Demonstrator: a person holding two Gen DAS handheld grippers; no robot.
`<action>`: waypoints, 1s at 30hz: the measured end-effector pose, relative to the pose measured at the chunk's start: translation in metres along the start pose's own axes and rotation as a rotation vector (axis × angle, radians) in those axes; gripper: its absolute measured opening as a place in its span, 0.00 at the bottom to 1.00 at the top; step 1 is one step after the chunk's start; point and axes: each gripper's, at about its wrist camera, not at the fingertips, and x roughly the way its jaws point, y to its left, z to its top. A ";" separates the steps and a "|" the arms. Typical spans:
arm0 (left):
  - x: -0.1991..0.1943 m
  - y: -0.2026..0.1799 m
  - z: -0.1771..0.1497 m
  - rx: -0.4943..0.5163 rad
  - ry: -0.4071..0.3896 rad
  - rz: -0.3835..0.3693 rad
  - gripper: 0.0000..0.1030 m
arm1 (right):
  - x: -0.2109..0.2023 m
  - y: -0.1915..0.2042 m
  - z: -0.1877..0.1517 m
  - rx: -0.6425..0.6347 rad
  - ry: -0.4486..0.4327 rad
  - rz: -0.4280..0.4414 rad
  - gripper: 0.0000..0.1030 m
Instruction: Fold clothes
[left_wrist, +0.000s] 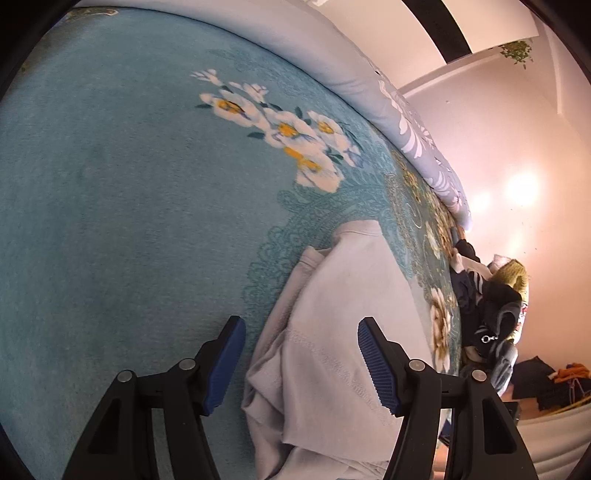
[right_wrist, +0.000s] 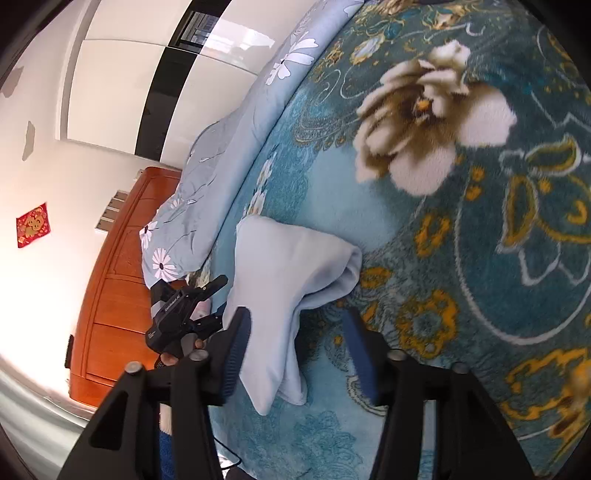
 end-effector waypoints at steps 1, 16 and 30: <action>0.003 -0.001 0.002 0.005 0.010 -0.006 0.65 | 0.004 0.000 -0.002 0.003 0.007 0.011 0.57; 0.021 -0.015 0.012 0.063 0.103 -0.117 0.65 | 0.053 0.007 -0.002 0.043 0.015 0.080 0.57; -0.004 -0.009 -0.011 -0.007 0.020 -0.192 0.14 | 0.058 0.013 0.006 -0.003 0.047 0.035 0.09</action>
